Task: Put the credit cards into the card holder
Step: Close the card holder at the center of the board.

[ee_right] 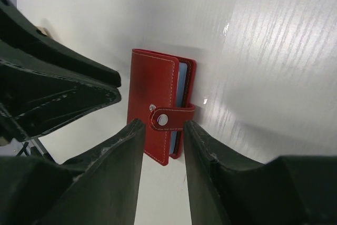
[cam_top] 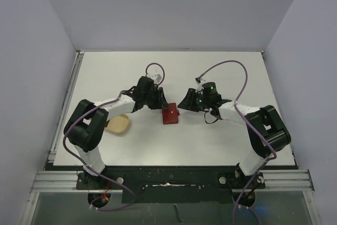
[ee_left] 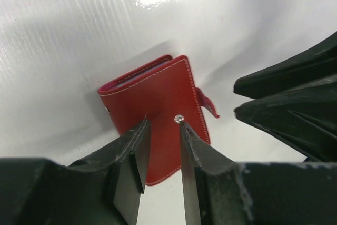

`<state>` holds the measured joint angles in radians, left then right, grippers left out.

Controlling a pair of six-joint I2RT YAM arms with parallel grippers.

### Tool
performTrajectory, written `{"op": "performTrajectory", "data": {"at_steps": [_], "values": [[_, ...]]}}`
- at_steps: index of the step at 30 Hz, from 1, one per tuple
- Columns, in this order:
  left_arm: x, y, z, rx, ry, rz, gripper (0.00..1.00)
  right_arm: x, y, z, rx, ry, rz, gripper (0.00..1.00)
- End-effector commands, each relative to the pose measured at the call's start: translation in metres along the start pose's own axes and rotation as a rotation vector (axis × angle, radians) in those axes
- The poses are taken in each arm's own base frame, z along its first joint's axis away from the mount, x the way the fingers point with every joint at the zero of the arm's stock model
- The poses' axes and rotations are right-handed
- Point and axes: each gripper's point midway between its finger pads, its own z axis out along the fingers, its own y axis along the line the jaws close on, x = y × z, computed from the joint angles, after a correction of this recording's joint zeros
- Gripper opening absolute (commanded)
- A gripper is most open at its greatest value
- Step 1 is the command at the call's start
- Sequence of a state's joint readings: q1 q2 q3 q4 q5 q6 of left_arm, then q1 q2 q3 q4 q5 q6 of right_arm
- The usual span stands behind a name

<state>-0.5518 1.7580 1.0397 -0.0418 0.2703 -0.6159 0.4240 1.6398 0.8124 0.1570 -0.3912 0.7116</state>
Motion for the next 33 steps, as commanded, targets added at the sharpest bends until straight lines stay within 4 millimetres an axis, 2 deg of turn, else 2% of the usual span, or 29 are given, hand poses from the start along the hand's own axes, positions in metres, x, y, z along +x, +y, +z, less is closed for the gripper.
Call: {"op": "performTrajectory", "data": {"at_steps": [1,5,7,10,19,26,33], "values": [[0.006,0.007,0.017,0.028,0.039,0.049,0.26,-0.010,0.010,0.007,-0.078,-0.035,0.021,0.37],[0.018,0.017,0.024,0.014,0.063,0.042,0.24,-0.003,0.004,0.012,-0.075,-0.020,0.043,0.38],[0.019,0.019,0.024,0.008,0.063,0.041,0.24,-0.002,0.003,0.015,-0.078,-0.017,0.051,0.35],[0.020,0.022,0.024,-0.007,0.060,0.039,0.24,-0.001,0.002,0.018,-0.081,-0.012,0.054,0.33],[0.020,0.024,0.023,-0.019,0.049,0.024,0.24,0.002,0.005,0.022,-0.108,0.000,0.070,0.33],[0.020,0.025,0.023,-0.025,0.047,0.019,0.24,0.004,0.010,0.026,-0.117,0.011,0.063,0.25],[0.023,0.029,0.024,-0.038,0.051,-0.001,0.24,0.006,0.013,0.027,-0.101,0.017,0.048,0.23]]}}
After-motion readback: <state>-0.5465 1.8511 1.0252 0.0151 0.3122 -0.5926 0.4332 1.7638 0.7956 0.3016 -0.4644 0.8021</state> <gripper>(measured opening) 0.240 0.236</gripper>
